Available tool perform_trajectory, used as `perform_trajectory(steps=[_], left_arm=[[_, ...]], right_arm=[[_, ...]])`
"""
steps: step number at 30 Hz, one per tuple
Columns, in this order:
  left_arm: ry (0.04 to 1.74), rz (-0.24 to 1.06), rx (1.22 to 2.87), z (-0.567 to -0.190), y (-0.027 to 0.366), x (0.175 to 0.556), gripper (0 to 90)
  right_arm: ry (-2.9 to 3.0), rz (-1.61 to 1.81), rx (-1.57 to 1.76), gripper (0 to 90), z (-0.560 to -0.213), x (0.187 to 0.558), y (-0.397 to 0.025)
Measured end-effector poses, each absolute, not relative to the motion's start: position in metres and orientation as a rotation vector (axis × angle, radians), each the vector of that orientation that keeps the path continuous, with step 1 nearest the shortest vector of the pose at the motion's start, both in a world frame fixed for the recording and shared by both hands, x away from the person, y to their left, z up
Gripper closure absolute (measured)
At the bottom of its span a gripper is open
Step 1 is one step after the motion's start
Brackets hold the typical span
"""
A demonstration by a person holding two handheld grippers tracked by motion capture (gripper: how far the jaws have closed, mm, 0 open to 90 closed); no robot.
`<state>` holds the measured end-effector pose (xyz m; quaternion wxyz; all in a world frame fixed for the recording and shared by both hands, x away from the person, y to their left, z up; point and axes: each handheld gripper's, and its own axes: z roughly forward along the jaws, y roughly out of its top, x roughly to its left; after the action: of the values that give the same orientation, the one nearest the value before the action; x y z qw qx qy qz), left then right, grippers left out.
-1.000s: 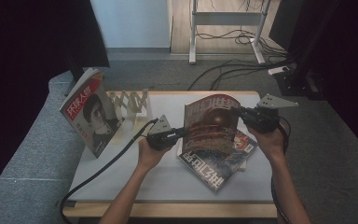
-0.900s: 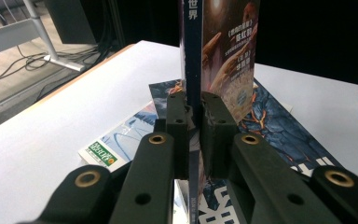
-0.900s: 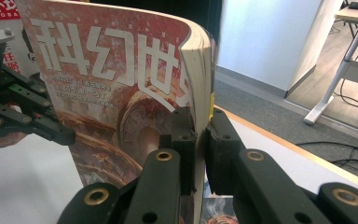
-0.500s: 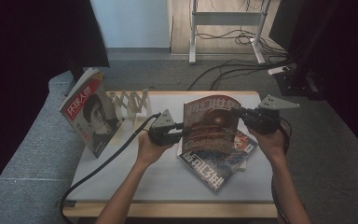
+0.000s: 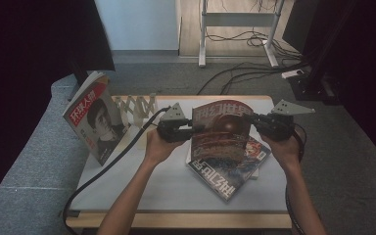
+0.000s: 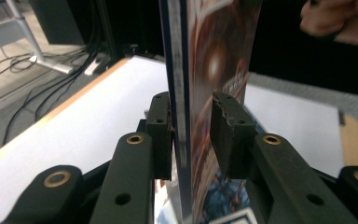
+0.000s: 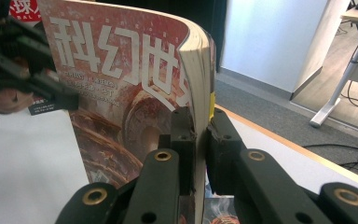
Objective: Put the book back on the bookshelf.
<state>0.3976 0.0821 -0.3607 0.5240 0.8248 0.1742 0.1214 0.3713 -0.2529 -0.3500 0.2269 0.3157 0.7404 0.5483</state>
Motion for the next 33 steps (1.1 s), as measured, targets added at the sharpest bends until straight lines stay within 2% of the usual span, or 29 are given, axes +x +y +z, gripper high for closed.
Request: perform_trajectory(steps=[16, 21, 33], left_arm=[[0.392, 0.313, 1.985, -0.331, 0.066, 0.407, 72.6], [0.392, 0.312, 1.998, -0.328, 0.064, 0.407, 82.4], [0.373, 0.27, 2.004, -0.329, 0.068, 0.407, 83.6]], right_arm=[[2.052, 1.52, 0.866, 80.8, -0.35, 0.371, -0.255], [2.052, 1.518, 0.87, 79.8, -0.35, 0.372, -0.256], [2.062, 1.439, 0.929, 67.1, -0.364, 0.369, -0.264]])
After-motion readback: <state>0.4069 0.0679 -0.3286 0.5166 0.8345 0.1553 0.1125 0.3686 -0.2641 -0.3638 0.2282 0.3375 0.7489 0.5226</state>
